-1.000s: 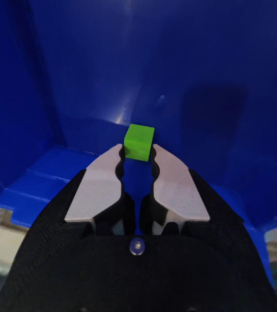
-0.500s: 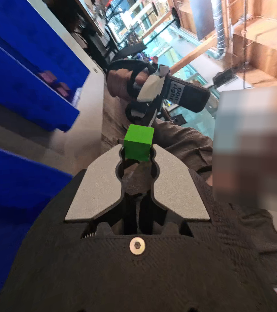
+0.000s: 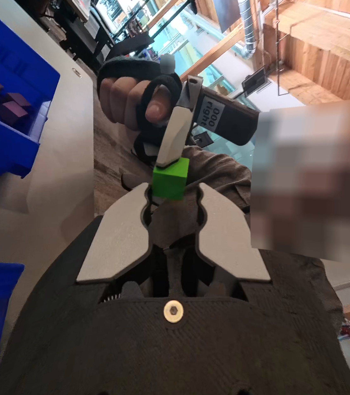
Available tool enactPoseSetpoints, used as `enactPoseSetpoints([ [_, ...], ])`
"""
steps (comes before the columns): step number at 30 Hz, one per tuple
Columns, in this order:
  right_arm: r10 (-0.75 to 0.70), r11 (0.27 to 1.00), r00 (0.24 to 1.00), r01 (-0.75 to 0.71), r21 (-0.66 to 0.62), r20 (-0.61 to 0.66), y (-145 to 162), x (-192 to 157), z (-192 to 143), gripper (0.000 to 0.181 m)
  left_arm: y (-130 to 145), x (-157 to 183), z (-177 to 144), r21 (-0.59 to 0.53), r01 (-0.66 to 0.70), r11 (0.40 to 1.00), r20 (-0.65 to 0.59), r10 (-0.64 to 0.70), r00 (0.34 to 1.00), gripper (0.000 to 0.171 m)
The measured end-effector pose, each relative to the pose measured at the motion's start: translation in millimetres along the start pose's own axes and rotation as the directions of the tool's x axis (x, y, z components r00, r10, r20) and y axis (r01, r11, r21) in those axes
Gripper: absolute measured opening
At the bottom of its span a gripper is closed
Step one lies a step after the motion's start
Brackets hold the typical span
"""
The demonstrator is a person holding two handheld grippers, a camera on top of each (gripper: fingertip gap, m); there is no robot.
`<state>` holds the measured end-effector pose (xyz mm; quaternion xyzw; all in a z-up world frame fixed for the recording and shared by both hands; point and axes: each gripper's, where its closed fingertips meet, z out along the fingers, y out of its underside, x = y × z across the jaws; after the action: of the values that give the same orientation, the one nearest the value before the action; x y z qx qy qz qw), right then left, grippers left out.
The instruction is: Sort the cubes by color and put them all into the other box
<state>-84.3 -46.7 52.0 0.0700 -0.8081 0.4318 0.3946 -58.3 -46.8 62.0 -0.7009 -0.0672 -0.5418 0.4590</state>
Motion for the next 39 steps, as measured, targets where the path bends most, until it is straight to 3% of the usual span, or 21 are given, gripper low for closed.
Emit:
enactPoseSetpoints([
  [3,0.010,0.997,1.000,-0.011,-0.082,-0.007,22,8,-18,0.028,-5,2,-8,0.066,-0.035,0.997,0.037,0.032,0.999,0.051],
  [6,0.072,0.947,0.996,-0.053,-0.316,0.048,84,16,-46,0.028,-8,-11,-26,0.132,-0.128,0.983,0.235,0.094,0.967,0.051],
  [8,0.186,0.850,0.975,-0.098,-0.518,0.120,141,11,-67,0.029,-9,-25,-39,0.176,-0.194,0.965,0.370,0.117,0.921,0.050],
  [10,0.358,0.719,0.916,-0.145,-0.679,0.183,189,-4,-83,0.029,-6,-37,-45,0.197,-0.211,0.957,0.425,0.110,0.898,0.047],
  [13,0.522,0.563,0.819,-0.123,-0.817,0.237,238,-27,-90,0.029,-3,-44,-48,0.236,-0.190,0.953,0.392,0.085,0.916,0.044],
  [15,0.559,0.525,0.783,-0.080,-0.848,0.272,258,-37,-85,0.029,0,-48,-52,0.227,-0.175,0.958,0.405,0.071,0.911,0.041],
  [20,0.650,0.447,0.693,-0.018,-0.894,0.311,284,-62,-73,0.029,1,-54,-79,0.230,-0.225,0.947,0.541,0.068,0.838,0.042],
  [28,0.683,0.426,0.655,0.001,-0.905,0.323,287,-70,-66,0.030,-3,-47,-102,0.281,-0.261,0.923,0.552,0.067,0.831,0.043],
  [32,0.687,0.408,0.663,-0.014,-0.913,0.297,286,-66,-67,0.049,-4,-47,-100,0.269,-0.262,0.927,0.550,0.076,0.832,0.043],
  [35,0.672,0.389,0.690,-0.019,-0.921,0.270,285,-54,-74,0.052,-4,-46,-100,0.270,-0.266,0.925,0.551,0.077,0.831,0.043],
  [39,0.601,0.438,0.772,-0.103,-0.893,0.205,266,-16,-83,0.052,-5,-41,-103,0.273,-0.289,0.917,0.573,0.086,0.815,0.044],
])
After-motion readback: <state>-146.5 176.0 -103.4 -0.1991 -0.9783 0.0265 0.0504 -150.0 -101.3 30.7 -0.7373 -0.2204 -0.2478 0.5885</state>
